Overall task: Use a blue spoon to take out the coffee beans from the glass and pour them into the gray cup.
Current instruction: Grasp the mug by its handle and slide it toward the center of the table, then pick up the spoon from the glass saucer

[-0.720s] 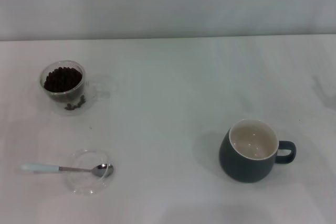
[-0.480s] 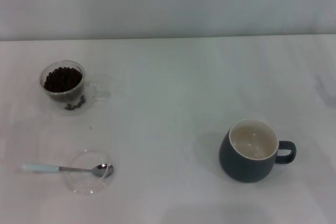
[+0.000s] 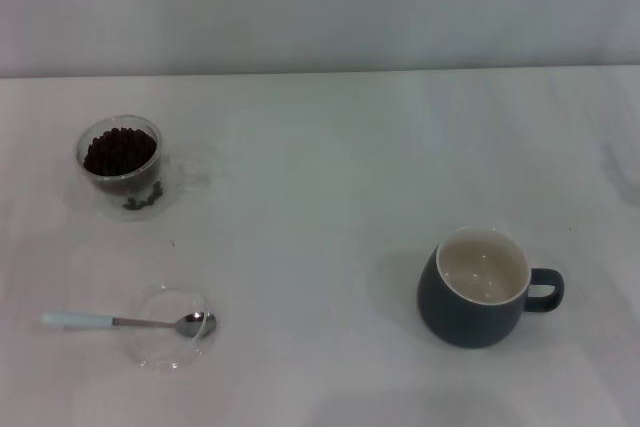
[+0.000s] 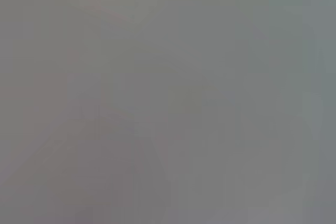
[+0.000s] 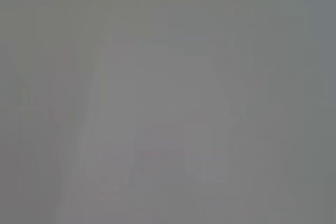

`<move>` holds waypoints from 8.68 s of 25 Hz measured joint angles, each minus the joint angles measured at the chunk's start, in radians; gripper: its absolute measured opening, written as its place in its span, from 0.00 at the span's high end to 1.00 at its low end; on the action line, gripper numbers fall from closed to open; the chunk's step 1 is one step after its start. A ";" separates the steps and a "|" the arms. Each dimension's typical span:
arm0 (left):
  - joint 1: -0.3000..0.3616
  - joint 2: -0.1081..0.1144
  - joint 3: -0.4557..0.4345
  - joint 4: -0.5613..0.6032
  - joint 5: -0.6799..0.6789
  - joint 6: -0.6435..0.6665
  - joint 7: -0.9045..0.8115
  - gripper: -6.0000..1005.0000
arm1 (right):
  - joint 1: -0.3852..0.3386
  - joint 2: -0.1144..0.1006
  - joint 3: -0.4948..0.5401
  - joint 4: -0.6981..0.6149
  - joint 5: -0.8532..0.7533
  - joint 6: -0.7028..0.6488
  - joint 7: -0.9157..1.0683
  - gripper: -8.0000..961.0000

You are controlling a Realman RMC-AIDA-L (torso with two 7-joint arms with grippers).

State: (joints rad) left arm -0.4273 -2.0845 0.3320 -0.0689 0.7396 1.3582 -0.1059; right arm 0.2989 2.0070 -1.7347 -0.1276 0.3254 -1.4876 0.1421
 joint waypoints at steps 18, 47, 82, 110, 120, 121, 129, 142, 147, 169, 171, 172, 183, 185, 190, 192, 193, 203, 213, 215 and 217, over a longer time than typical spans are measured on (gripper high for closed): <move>0.022 -0.001 0.004 0.001 0.011 -0.001 0.000 0.12 | -0.014 -0.002 -0.014 0.027 -0.008 0.019 -0.003 0.12; 0.073 0.005 0.059 0.050 0.009 0.011 0.001 0.12 | -0.247 0.020 -0.049 0.087 -0.520 -0.024 0.175 0.12; 0.067 0.008 0.061 0.050 -0.034 0.000 0.004 0.12 | -0.203 0.021 -0.102 -0.017 -0.518 0.211 0.189 0.47; 0.067 0.006 0.059 0.044 -0.034 -0.001 0.003 0.12 | -0.166 0.021 -0.182 -0.069 -0.517 0.219 0.203 0.83; 0.071 0.004 0.061 0.040 -0.035 -0.001 0.000 0.11 | -0.158 0.021 -0.289 -0.184 -0.498 0.327 0.256 0.83; 0.072 0.004 0.061 0.040 -0.035 -0.001 0.000 0.11 | -0.156 0.021 -0.317 -0.209 -0.481 0.350 0.257 0.83; 0.073 0.003 0.061 0.038 -0.036 -0.001 0.000 0.12 | -0.124 0.021 -0.504 -0.285 -0.311 0.412 0.232 0.84; 0.077 0.006 0.059 0.038 -0.036 -0.003 0.000 0.12 | -0.092 0.021 -0.560 -0.309 -0.297 0.430 0.200 0.84; 0.077 0.006 0.059 0.043 -0.036 -0.016 0.000 0.11 | -0.076 0.021 -0.585 -0.311 -0.295 0.436 0.183 0.84; 0.073 0.007 0.057 0.048 -0.036 -0.031 0.007 0.12 | -0.054 0.018 -0.594 -0.301 -0.300 0.460 0.114 0.84; 0.073 0.008 0.058 0.048 -0.036 -0.031 0.007 0.11 | -0.054 0.018 -0.593 -0.300 -0.298 0.458 0.102 0.79; 0.073 0.007 0.058 0.049 -0.036 -0.031 0.008 0.11 | -0.055 0.018 -0.593 -0.300 -0.297 0.457 0.100 0.76; 0.072 0.008 0.058 0.049 -0.038 -0.033 0.008 0.12 | -0.059 0.016 -0.578 -0.281 -0.291 0.464 0.099 0.61; 0.072 0.008 0.058 0.049 -0.038 -0.039 0.008 0.12 | -0.060 0.016 -0.574 -0.274 -0.287 0.462 0.101 0.59; 0.076 0.008 0.058 0.049 -0.046 -0.043 0.008 0.12 | -0.064 0.016 -0.569 -0.252 -0.278 0.458 0.107 0.54; 0.079 0.008 0.058 0.049 -0.049 -0.043 0.008 0.12 | -0.069 0.015 -0.568 -0.248 -0.278 0.457 0.107 0.47; 0.081 0.008 0.058 0.049 -0.049 -0.044 0.008 0.11 | -0.072 0.014 -0.568 -0.246 -0.278 0.456 0.107 0.42; 0.085 0.008 0.058 0.059 -0.050 -0.044 0.009 0.12 | -0.127 0.009 -0.552 -0.154 -0.276 0.292 0.109 0.22; 0.088 0.006 0.067 0.056 -0.037 -0.031 -0.008 0.12 | -0.177 0.008 -0.498 -0.012 -0.255 0.110 0.108 0.22; 0.096 0.003 0.069 0.053 -0.019 -0.021 -0.035 0.12 | -0.189 0.007 -0.449 0.023 -0.253 0.024 0.108 0.23; 0.119 0.002 0.070 0.049 0.026 0.013 -0.105 0.12 | -0.198 0.007 -0.401 0.041 -0.253 -0.049 0.105 0.23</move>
State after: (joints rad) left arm -0.3083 -2.0826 0.4020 -0.0199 0.7660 1.3712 -0.2113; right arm 0.1007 2.0137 -2.1353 -0.0870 0.0729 -1.5369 0.2469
